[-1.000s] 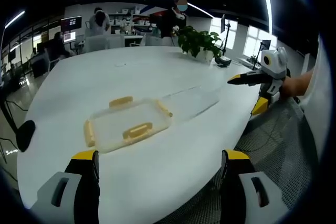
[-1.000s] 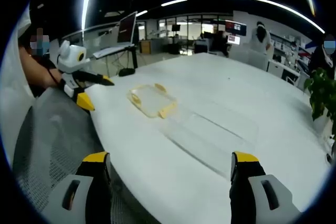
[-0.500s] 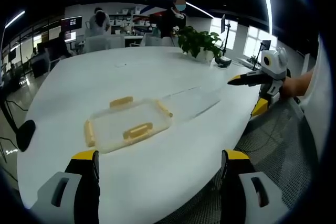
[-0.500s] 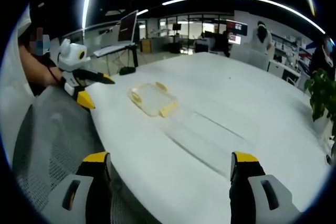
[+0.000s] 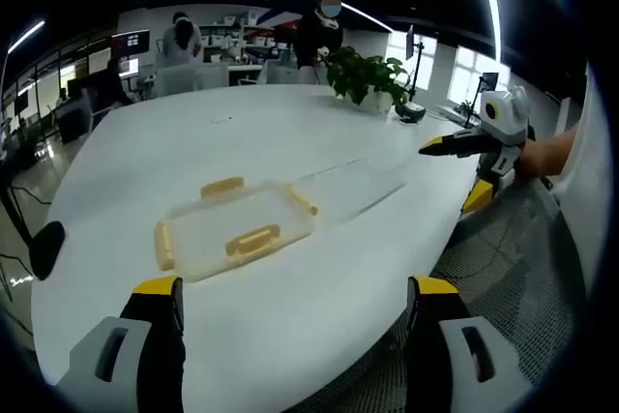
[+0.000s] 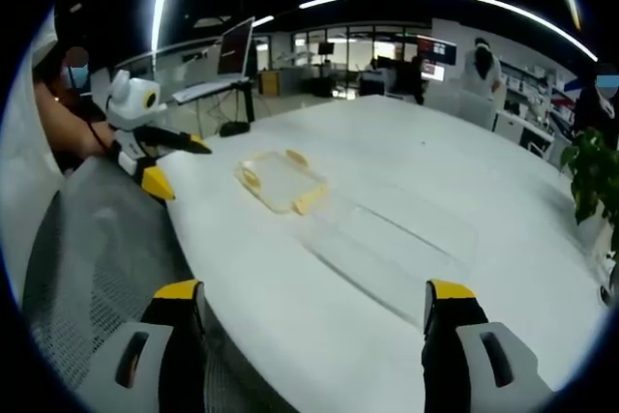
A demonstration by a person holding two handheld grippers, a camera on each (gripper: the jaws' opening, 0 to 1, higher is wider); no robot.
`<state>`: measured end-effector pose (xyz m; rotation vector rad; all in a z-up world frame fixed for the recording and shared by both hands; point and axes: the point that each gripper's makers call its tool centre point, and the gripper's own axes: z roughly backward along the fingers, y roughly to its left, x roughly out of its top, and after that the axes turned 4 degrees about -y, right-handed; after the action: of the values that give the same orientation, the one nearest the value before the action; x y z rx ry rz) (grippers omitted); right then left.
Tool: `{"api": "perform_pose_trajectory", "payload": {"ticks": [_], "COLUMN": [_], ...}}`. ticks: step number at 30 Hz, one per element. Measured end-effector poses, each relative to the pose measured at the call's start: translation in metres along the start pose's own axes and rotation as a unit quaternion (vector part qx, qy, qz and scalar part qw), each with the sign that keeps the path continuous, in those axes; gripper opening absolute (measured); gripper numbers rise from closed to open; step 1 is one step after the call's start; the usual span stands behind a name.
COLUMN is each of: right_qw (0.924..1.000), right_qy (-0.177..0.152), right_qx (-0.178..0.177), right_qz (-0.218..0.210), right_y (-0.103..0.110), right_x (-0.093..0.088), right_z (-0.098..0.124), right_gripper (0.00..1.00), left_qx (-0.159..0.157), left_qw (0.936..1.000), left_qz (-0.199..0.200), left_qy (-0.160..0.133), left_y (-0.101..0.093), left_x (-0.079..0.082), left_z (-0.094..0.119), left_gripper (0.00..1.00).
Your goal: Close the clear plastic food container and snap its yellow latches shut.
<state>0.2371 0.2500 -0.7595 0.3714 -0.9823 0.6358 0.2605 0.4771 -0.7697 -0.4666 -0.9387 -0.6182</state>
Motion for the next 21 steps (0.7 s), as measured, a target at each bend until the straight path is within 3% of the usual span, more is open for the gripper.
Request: {"api": "perform_pose_trajectory", "payload": {"ticks": [21], "right_qw": [0.9999], "right_qy": [0.001], "right_qx": [-0.005], "right_qz": [0.012], "right_y": [-0.0002], "right_x": [0.0023], "right_z": [0.0021], "right_gripper": [0.88], "left_qx": [-0.005], "left_qw": [1.0], "left_qz": [-0.004], "left_qy": [0.007], "left_y": [-0.0021], "left_x": [-0.002], "left_z": [-0.0006], "left_gripper": [0.95]}}
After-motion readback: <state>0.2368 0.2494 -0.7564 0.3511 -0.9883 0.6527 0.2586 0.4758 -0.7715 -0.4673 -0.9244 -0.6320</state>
